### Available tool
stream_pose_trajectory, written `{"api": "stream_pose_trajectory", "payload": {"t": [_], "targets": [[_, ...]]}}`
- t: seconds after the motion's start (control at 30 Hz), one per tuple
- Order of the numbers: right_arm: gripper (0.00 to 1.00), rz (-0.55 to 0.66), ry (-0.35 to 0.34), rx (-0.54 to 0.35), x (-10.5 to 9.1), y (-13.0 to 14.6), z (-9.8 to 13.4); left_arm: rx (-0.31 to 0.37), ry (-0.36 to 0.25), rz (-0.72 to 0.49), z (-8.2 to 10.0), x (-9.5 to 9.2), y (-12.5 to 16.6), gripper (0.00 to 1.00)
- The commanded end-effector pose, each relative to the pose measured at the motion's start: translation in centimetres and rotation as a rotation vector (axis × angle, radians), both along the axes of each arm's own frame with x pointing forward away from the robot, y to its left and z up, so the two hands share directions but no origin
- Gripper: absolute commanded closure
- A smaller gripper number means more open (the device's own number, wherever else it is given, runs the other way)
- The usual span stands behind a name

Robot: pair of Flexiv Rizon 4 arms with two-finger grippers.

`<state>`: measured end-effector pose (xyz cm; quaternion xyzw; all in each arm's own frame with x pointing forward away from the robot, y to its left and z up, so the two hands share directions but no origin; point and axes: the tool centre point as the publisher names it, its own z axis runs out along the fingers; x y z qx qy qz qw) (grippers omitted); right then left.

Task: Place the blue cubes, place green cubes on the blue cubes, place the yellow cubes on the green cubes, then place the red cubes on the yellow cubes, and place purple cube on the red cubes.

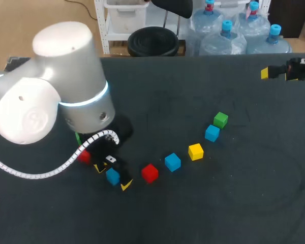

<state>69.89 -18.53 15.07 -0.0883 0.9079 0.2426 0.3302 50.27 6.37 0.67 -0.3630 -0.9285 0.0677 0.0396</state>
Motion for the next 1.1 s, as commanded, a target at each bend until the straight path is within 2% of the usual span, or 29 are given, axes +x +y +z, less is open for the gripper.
{"api": "stream_pose_trajectory", "payload": {"t": [0.03,0.2,0.53,0.97,1.0,1.03,1.07,1.1], "targets": [[0.0,-0.001,0.0,-0.001,0.05,0.03,-0.01,0.051,0.008,-0.013,0.35,0.11,-1.04,0.0],[0.0,-0.001,0.0,-0.001,0.05,0.03,-0.01,0.069,0.005,-0.033,0.4,0.18,-1.5,0.0],[0.0,-0.001,0.0,-0.001,0.05,0.03,-0.01,0.051,-0.001,-0.04,-0.14,0.07,-1.45,0.0],[0.0,-0.001,0.0,-0.001,0.05,0.03,-0.01,0.044,-0.009,-0.029,0.01,-0.19,-1.25,0.0],[0.0,-0.001,0.0,-0.001,0.05,0.03,-0.01,0.037,-0.01,-0.033,0.0,-0.18,-1.25,0.12],[0.0,-0.001,0.0,-0.001,0.05,0.03,-0.01,0.034,-0.007,-0.037,-0.03,-0.16,-1.27,0.56],[0.0,-0.001,0.0,-0.001,0.05,0.03,-0.01,0.035,-0.006,-0.038,-0.04,-0.15,-1.28,0.66],[0.0,-0.001,0.0,-0.001,0.05,0.03,-0.01,0.036,-0.005,-0.038,-0.05,-0.15,-1.28,0.83]]}}
